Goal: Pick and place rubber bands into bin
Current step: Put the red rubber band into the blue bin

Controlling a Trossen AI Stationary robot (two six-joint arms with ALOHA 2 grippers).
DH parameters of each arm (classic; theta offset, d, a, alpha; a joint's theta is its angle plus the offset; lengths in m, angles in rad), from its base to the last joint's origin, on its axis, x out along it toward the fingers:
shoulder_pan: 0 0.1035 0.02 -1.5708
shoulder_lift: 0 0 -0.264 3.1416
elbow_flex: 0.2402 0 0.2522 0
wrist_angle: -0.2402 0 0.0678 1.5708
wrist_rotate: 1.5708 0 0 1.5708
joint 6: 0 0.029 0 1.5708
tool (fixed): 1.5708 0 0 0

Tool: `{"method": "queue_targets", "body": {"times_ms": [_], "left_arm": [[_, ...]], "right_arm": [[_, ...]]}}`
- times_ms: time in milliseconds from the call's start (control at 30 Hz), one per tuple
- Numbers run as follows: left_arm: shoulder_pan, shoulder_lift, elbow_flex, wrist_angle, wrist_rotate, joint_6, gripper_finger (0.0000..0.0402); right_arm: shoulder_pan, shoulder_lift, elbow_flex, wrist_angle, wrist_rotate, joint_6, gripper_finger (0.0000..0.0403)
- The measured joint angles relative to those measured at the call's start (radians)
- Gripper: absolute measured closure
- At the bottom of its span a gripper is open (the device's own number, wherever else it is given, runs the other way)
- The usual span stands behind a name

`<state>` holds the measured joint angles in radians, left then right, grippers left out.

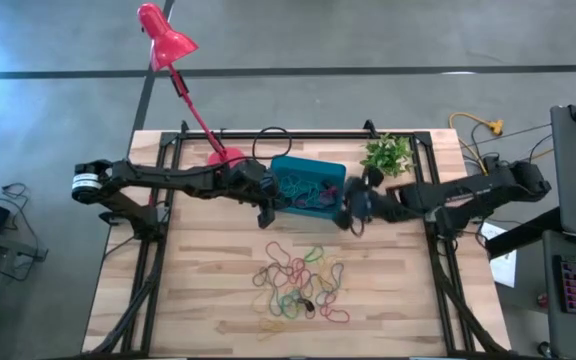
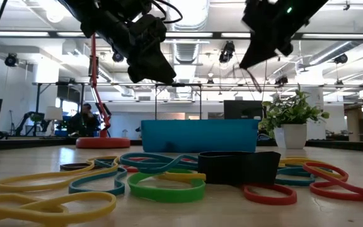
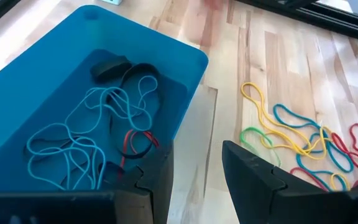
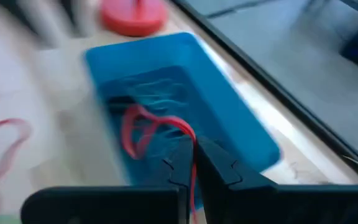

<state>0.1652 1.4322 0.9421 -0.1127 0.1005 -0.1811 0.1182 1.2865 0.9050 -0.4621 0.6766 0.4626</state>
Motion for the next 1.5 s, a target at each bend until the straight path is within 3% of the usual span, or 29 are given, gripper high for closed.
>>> {"method": "queue_targets", "body": {"times_ms": [200,400,1033,1167,1367,1500], "left_arm": [[-0.004,0.0,0.0,0.0,0.0,-0.023,0.0281],[-0.004,0.0,0.0,0.0,0.0,-0.023,0.0281],[-0.004,0.0,0.0,0.03,0.0,-0.024,0.0281],[-0.004,0.0,0.0,0.027,0.001,-0.025,0.0281],[-0.004,0.0,0.0,0.025,0.001,-0.024,0.0281],[-0.004,0.0,-0.001,-0.032,0.105,0.004,0.0281]], "right_arm": [[-0.198,0.005,-0.021,0.03,-0.151,-0.018,0.0395],[-0.306,0.005,-0.062,0.176,-0.307,-0.07,0.0394],[-0.357,0.251,-0.033,0.265,-0.452,-0.015,0.0391],[-0.357,0.25,-0.015,0.267,-0.513,-0.068,0.0365],[-0.357,0.21,-0.008,0.267,-0.524,-0.089,0.0298],[-0.352,0.174,-0.009,0.247,-0.687,-0.162,0.0263]]}}
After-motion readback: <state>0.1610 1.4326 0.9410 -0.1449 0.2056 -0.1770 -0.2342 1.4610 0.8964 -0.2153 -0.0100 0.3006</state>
